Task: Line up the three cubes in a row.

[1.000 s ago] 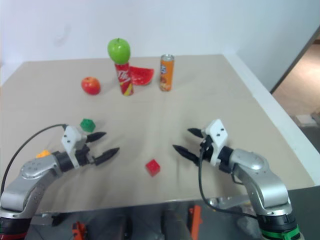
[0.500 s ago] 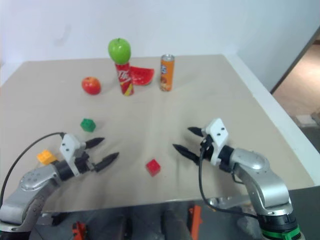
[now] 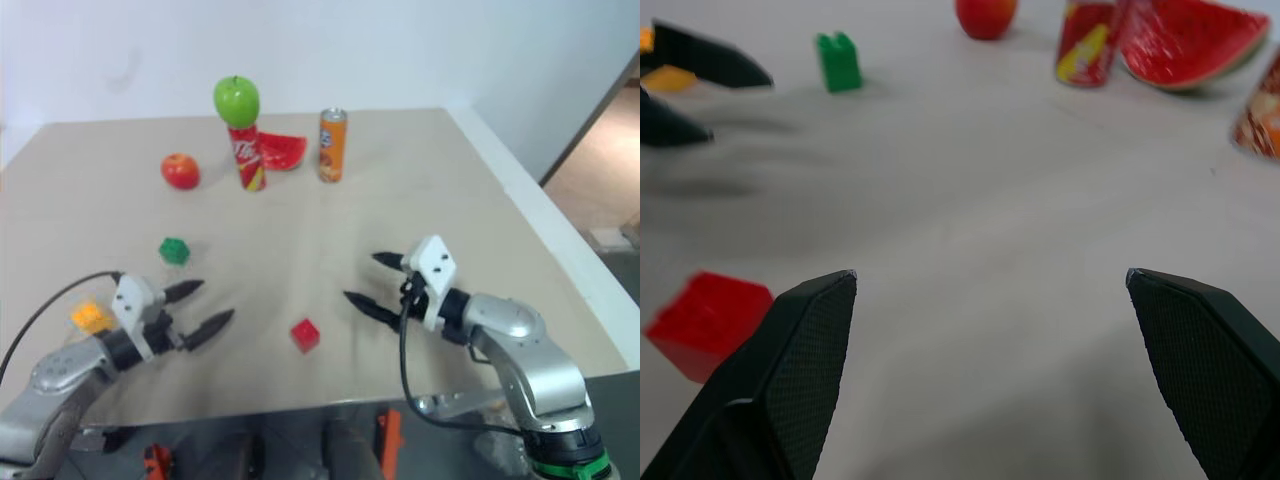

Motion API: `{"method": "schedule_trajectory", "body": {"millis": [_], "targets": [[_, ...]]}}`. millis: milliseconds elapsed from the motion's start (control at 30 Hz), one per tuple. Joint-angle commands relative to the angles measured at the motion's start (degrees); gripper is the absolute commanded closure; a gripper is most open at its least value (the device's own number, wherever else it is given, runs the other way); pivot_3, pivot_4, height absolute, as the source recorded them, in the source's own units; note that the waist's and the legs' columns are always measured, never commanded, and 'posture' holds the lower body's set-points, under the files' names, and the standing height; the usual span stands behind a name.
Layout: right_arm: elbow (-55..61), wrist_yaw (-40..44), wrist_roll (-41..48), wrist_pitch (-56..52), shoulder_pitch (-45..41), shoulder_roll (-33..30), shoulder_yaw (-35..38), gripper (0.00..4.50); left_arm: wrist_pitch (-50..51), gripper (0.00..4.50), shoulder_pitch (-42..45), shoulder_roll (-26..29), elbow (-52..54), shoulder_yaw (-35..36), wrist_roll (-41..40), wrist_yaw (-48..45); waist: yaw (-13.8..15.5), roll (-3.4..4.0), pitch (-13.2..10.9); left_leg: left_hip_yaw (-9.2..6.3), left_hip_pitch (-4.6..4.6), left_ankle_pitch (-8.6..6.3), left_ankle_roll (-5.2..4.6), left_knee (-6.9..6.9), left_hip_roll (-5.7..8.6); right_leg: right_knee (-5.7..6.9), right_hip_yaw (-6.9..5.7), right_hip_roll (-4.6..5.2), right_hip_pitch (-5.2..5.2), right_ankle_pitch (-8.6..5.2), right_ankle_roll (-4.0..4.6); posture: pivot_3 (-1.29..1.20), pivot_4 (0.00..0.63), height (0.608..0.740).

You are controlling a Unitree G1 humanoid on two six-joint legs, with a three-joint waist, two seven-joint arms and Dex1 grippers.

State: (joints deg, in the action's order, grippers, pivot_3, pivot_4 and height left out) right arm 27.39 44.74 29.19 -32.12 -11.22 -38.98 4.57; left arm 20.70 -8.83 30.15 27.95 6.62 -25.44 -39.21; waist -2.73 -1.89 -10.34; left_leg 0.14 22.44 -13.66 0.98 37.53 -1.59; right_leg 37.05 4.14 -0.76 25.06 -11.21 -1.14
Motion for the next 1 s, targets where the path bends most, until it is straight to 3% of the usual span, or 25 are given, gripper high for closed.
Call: {"method": "schedule_trajectory", "body": {"millis": [33,333,500,1000], "targets": [[7.6,1.8,4.6,-3.4,-2.0,-1.5,-1.6,0.00,-2.8,0.02,-2.0,2.8,4.8,-0.1,-1.2,-4.7,0.0,0.00,0.0,-0.01,0.00,0.00,0.00,0.00,0.00,0.00,-0.01,0.00,-0.01,-0.02,0.04,0.00,0.150,0.740],[5.7,10.2,-2.0,2.0,-1.7,-6.1,-12.7,0.00,-4.3,0.02,-2.1,7.3,5.0,-3.1,-2.2,-12.9,0.1,-0.10,0.1,0.04,-0.01,0.00,0.00,0.02,0.02,-0.01,-0.04,0.06,-0.02,-0.08,0.13,0.00,0.150,0.740],[1.4,8.2,-5.4,3.2,-3.2,-2.9,-15.3,0.00,-4.5,0.02,-1.2,7.2,4.8,-3.8,-2.0,-13.4,0.1,-0.11,0.1,0.01,-0.01,0.00,0.01,0.01,-0.02,0.00,-0.06,0.01,0.02,-0.08,0.13,0.00,0.150,0.740],[3.4,4.7,-7.4,1.4,-1.6,0.1,-18.5,0.00,-4.6,0.02,1.6,7.8,3.0,-4.3,-1.7,-14.4,0.1,-0.12,0.1,-0.01,0.00,-0.01,0.01,0.01,-0.04,0.00,-0.07,-0.01,0.02,-0.08,0.13,0.00,0.150,0.740]]}}
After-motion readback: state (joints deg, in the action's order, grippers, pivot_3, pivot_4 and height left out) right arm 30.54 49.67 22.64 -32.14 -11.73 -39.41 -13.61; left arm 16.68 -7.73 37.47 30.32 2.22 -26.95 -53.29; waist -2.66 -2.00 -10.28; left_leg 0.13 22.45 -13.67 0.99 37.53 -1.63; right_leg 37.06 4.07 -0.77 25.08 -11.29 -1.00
